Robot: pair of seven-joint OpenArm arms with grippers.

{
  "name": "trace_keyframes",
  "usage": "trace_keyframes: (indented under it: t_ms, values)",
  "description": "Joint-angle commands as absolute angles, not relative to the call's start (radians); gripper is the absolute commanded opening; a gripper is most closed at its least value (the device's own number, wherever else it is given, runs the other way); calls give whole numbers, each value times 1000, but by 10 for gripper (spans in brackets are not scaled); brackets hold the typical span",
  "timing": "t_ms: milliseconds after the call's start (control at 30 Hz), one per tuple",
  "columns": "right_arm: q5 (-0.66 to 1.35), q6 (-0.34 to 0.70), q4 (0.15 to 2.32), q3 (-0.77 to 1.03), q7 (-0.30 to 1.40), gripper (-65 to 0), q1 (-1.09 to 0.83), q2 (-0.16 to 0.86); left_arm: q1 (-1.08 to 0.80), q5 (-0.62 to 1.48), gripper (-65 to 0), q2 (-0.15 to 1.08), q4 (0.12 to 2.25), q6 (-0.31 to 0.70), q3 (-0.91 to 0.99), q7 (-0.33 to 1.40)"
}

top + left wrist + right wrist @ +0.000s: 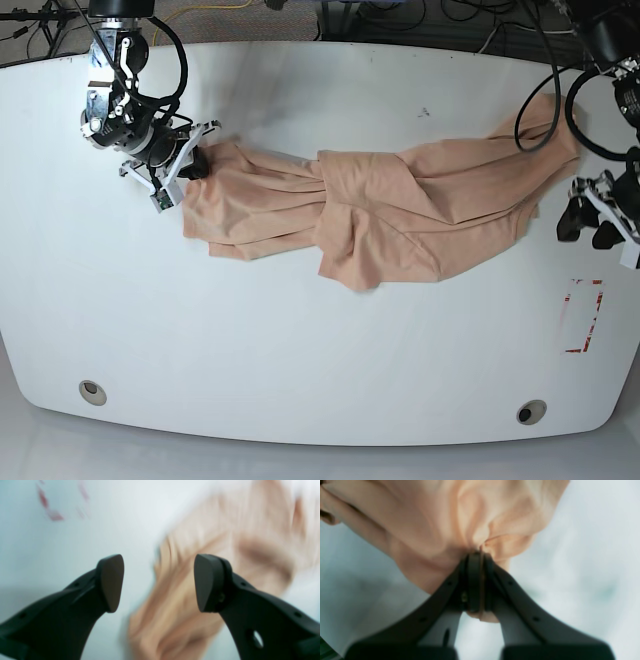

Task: Fold the T-shirt properly
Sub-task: 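Release the left gripper and regrasp the T-shirt closer to its middle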

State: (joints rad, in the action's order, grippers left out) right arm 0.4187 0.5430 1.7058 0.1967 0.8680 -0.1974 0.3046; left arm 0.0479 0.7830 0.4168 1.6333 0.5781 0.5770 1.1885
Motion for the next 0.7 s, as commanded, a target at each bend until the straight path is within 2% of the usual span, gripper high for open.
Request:
trace_keyframes:
  t_ms: [0,133,267,533,667]
  values:
    - [433,544,1725,202,849,-650,-186,315,151,733,-231,423,1538,559,519,1185]
    - [433,544,1725,205,849,-650,-182,315,251,651,-231,421,1405,561,463,1167]
    - [433,542,1725,205,849,-650,-166,315,331,579,-231,420,1241,561,380,1076]
    - [433,541,1725,206,849,-650,-150,315,392,564,-231,420,1030,561,225,923]
    - [433,541,1725,206,849,-650,-148,315,410,565,-231,420,966,561,170,911]
